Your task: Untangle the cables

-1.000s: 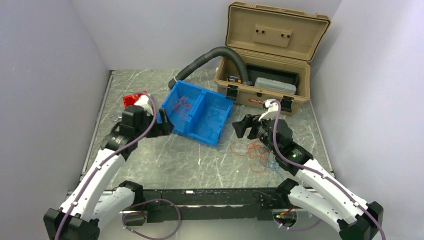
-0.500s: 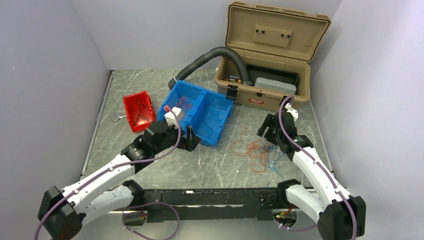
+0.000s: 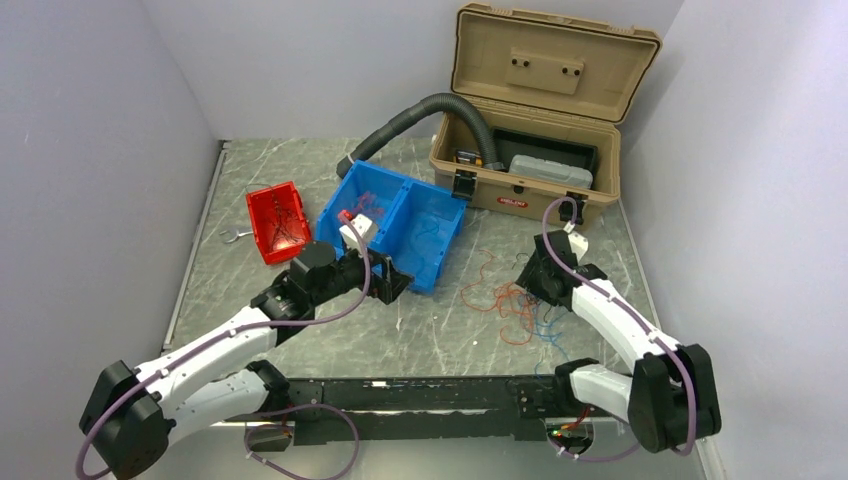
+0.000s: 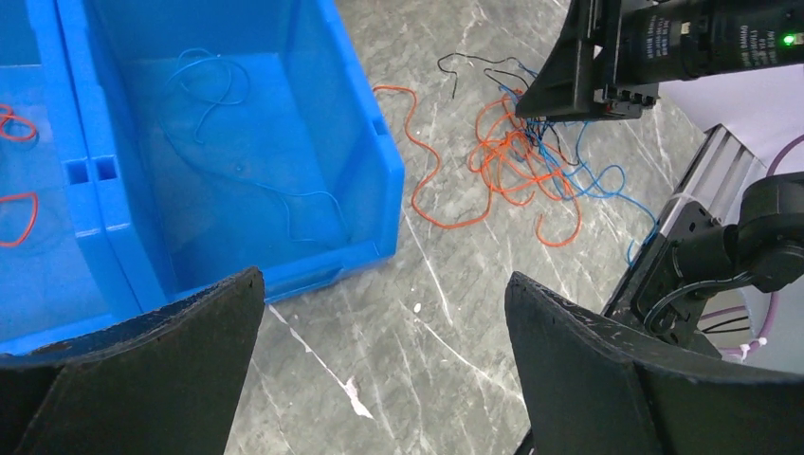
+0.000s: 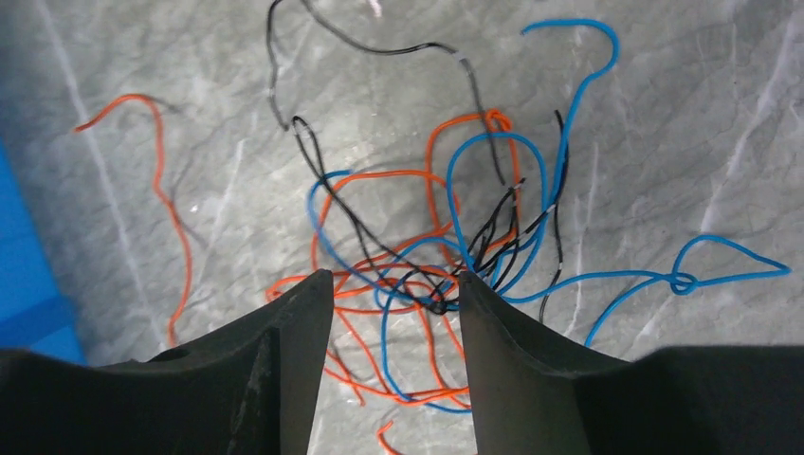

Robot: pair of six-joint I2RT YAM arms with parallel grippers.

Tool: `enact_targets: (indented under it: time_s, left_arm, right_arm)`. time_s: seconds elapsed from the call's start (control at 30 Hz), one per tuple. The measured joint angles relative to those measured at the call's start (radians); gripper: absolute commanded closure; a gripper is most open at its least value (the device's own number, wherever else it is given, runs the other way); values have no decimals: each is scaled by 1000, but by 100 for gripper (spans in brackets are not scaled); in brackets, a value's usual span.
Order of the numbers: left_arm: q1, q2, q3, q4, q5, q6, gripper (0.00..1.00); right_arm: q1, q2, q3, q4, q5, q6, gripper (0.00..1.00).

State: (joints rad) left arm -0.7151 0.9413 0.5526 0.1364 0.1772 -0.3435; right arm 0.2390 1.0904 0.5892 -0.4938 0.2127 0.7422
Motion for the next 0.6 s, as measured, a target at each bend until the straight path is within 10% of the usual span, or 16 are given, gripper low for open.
enact_targets:
  time_s: [0.17,0.6]
  left_arm:
    - [0,48,5,24,42,14,1]
    - [-129,452,285,55,153,47,1]
  right_arm:
    - [2,66,-13,33,32,-8,100]
    - [28,-117,124,-46,-5,-69,100]
